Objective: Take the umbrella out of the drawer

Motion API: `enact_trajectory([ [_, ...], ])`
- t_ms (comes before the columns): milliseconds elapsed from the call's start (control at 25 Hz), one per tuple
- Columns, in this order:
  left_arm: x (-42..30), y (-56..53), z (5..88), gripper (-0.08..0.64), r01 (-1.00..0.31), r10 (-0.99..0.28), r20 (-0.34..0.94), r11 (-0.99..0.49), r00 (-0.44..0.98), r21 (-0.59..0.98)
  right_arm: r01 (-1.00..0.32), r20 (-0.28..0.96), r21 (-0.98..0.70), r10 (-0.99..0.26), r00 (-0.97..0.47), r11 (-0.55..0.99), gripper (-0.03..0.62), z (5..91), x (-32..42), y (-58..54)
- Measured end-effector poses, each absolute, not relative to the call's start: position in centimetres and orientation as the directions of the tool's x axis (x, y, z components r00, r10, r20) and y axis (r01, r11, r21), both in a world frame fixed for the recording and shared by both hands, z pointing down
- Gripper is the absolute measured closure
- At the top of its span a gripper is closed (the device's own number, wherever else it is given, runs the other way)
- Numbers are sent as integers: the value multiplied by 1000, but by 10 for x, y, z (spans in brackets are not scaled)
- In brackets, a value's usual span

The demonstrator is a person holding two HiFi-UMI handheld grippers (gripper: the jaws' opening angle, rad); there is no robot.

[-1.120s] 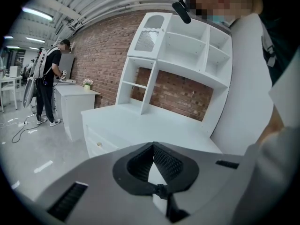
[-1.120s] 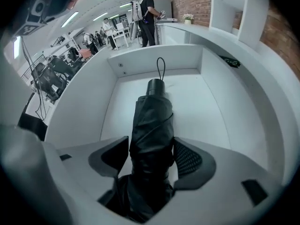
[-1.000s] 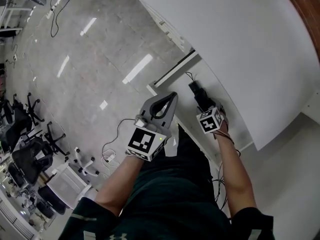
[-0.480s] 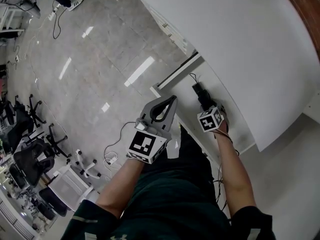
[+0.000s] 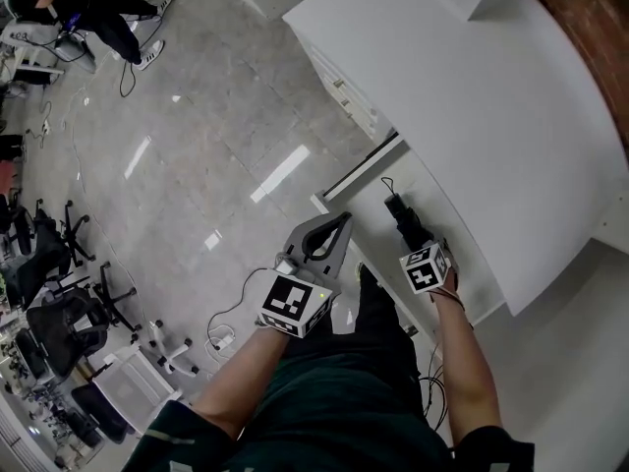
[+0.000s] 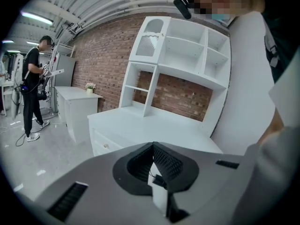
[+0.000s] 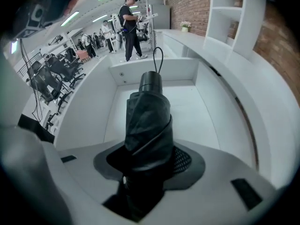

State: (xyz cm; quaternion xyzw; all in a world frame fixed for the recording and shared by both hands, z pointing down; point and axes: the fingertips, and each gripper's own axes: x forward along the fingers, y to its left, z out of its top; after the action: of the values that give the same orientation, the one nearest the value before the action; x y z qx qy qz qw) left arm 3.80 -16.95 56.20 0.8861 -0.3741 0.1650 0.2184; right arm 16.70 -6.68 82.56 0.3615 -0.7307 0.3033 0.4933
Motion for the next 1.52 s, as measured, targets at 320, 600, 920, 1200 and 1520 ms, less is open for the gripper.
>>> enact_trajectory([
  [320, 28, -163, 537, 554, -720, -598, 413, -635, 687, 279, -855, 883, -59, -373, -286, 515, 408, 751, 163, -81],
  [600, 23, -163, 508, 554, -702, -601, 366, -638, 711, 317, -897, 798, -62, -518, -307, 437, 407, 684, 161, -96],
  [920, 14, -163, 475, 554, -677, -594, 325, -656, 736, 334, -930, 681, -70, -664, -309, 362, 407, 609, 157, -107],
  [1200, 4, -155, 439, 554, -670, -596, 307, -668, 742, 324, -950, 552, -118, -777, -304, 288, 407, 534, 154, -110],
  [1520, -2, -155, 402, 554, -651, -595, 265, -681, 759, 336, -951, 388, -130, -869, -308, 279, 407, 457, 144, -119],
])
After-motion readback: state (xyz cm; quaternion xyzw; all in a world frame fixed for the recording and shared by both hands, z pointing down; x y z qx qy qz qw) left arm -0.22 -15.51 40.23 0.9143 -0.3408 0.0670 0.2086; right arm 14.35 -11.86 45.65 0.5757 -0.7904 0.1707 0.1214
